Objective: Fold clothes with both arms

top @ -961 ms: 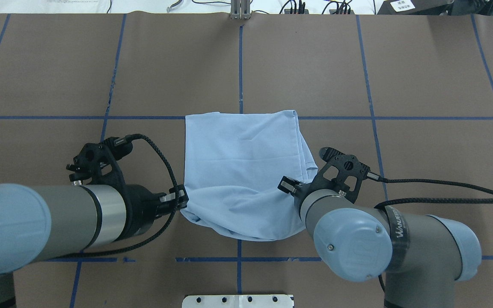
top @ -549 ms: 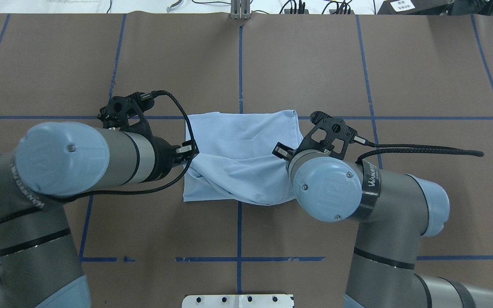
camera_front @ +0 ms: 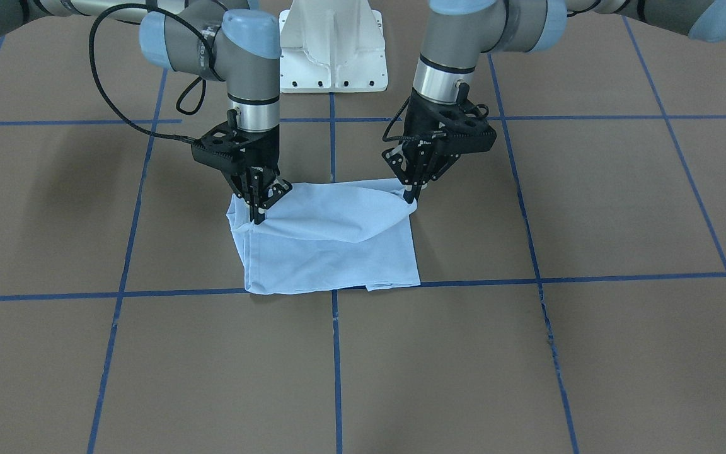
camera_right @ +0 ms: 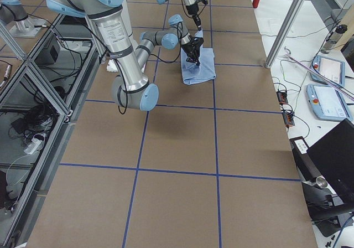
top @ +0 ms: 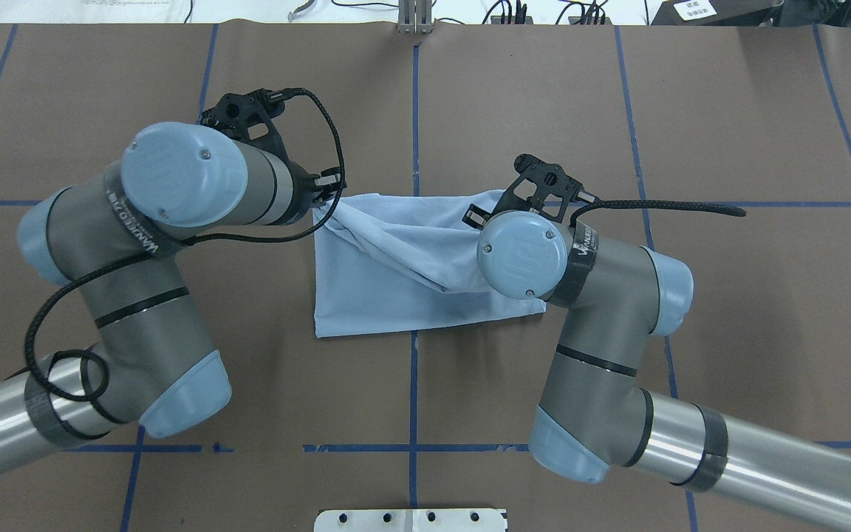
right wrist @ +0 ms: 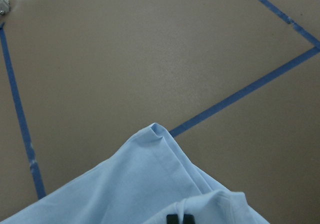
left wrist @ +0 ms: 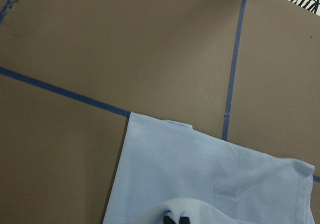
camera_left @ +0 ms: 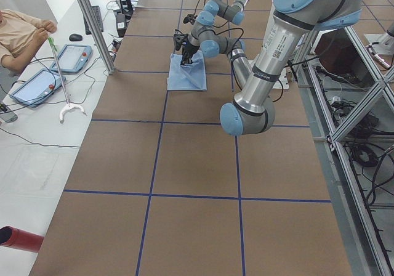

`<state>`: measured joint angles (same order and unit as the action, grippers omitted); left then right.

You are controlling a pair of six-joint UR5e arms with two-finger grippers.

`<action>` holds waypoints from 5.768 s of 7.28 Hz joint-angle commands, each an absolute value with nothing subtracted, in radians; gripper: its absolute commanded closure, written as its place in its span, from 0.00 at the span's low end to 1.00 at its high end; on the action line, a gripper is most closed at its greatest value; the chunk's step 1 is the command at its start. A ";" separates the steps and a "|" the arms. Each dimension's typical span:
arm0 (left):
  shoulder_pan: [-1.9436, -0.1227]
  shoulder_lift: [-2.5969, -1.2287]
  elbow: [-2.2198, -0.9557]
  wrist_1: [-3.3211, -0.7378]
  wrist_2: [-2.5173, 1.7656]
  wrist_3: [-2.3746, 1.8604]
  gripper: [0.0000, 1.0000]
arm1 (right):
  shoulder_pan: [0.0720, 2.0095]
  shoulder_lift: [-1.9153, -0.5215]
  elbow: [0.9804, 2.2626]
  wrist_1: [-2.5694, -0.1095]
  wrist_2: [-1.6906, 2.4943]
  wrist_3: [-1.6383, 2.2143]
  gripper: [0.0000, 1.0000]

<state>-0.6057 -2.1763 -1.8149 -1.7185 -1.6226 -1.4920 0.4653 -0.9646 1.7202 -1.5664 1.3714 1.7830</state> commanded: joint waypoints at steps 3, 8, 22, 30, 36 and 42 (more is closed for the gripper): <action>-0.641 -2.255 -1.435 -1.969 -1.615 -1.393 1.00 | 0.489 -0.916 1.548 -1.474 1.376 1.772 1.00; -0.641 -2.246 -1.393 -1.988 -1.621 -1.274 0.00 | 0.514 -0.911 1.563 -1.471 1.379 1.662 0.00; -0.680 -2.158 -1.551 -1.997 -1.721 -1.186 0.00 | 0.373 -0.752 1.391 -1.583 1.284 1.142 0.00; -0.678 -2.157 -1.552 -1.997 -1.721 -1.190 0.00 | 0.675 -0.652 1.097 -1.356 1.339 0.838 0.00; -0.678 -2.155 -1.557 -1.997 -1.721 -1.193 0.00 | 0.592 -0.733 1.327 -1.425 1.482 1.104 0.01; -0.676 -2.154 -1.554 -1.999 -1.721 -1.193 0.00 | 0.551 -0.775 1.325 -1.424 1.394 1.104 1.00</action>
